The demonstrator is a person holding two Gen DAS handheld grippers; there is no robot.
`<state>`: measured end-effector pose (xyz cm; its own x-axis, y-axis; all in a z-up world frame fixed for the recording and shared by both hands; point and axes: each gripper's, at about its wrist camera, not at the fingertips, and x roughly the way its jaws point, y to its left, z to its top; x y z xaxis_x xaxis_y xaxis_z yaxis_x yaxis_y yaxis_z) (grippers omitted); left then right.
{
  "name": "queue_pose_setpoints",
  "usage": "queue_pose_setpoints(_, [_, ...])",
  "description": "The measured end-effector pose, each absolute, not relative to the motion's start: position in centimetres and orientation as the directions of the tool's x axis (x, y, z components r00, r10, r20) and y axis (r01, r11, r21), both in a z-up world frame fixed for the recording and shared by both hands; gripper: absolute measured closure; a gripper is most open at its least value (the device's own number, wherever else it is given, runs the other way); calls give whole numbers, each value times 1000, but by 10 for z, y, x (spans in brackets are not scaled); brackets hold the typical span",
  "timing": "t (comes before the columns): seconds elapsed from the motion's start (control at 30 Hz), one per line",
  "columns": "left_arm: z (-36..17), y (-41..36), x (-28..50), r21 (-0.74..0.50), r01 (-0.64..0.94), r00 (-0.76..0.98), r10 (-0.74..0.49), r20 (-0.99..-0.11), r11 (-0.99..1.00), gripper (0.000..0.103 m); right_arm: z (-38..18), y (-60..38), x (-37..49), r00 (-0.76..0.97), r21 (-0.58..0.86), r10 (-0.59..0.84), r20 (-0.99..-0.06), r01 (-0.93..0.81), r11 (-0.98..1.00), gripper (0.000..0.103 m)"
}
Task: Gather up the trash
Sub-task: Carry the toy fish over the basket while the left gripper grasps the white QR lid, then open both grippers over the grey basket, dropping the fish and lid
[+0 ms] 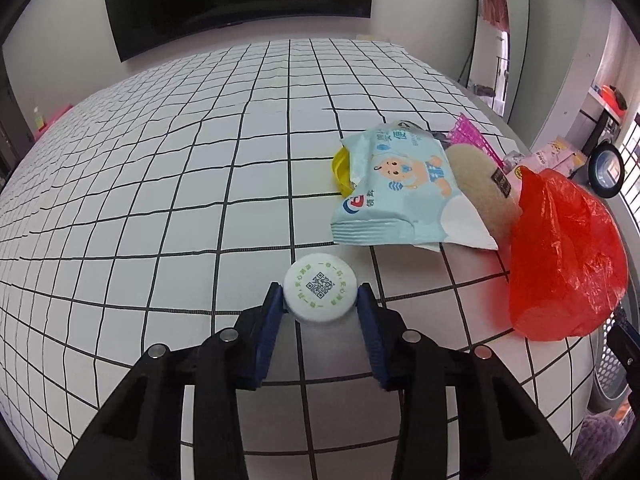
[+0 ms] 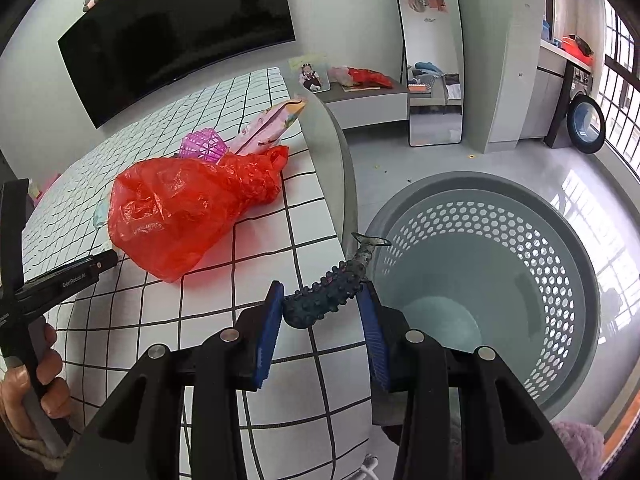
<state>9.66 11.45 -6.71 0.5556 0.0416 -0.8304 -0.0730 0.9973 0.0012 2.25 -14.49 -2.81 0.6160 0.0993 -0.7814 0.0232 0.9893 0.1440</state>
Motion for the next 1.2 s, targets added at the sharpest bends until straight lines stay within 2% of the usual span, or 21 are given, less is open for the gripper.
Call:
queue_pose_setpoints(0.17, [-59,115,79,11,-65,569,46,-821,998,65,-25,-150,17,622,146,93,-777,34,989,65])
queue_pose_setpoints(0.37, [-25,98,47,18,-17,637,24,-770,1000,65,-22,-166,6,624,148,80,-777,57,987,65])
queue_pose_setpoints(0.67, [15,3,24,-35,226,680,-183,-710,974,65,-10,-227,-15,641,150,17,-767,154,977,65])
queue_pose_setpoints(0.9, [5,-89,31,-85,409,602,-339,-723,908,65,-16,-285,-24,626,140,-35,-779,229,963,65])
queue_pose_setpoints(1.2, [-37,-162,50,-65,482,516,-343,-785,874,65,-48,-333,-24,576,154,-32,-817,272,950,64])
